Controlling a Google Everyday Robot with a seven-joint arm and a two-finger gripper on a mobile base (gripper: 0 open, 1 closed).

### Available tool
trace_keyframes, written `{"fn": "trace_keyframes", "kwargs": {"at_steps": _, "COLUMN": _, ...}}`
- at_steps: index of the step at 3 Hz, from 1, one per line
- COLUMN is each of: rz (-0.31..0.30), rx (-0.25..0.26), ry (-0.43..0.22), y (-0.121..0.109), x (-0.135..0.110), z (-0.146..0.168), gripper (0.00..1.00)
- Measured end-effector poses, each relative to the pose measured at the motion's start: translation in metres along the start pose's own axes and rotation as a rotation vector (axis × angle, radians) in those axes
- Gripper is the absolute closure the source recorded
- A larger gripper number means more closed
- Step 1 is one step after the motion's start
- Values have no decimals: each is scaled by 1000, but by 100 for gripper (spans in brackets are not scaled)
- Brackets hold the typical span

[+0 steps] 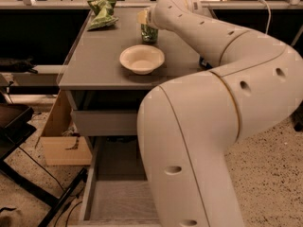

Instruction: Pick green can from middle drawer and place on counter

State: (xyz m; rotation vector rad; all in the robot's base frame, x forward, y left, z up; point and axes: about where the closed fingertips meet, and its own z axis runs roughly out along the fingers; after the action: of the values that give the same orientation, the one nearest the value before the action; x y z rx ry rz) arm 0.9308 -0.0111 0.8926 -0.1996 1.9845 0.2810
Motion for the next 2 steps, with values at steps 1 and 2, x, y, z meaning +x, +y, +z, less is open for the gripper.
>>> {"fn": "trace_keyframes", "kwargs": {"at_steps": 1, "rz": -4, "rx": 4, "ry": 1, "y": 0, "x": 3, "z": 2, "gripper": 83}}
{"fn": "trace_keyframes", "kwargs": {"at_steps": 2, "rz": -4, "rx": 4, "ry": 1, "y": 0, "x": 3, "z": 2, "gripper": 59}}
